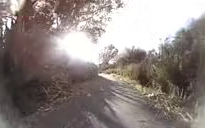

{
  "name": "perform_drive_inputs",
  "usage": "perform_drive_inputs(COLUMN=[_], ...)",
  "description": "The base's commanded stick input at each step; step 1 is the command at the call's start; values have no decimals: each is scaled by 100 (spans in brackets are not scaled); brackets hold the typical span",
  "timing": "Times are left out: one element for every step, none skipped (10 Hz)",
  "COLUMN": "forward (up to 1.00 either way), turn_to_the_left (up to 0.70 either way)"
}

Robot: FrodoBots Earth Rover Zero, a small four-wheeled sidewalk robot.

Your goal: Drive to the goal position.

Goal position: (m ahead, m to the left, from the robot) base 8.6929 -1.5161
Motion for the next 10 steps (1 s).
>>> perform_drive_inputs(forward=[0,0,0,0,0,15,50,50,50,50], turn_to_the_left=[0,0,0,0,0,0,1,1,1,1])
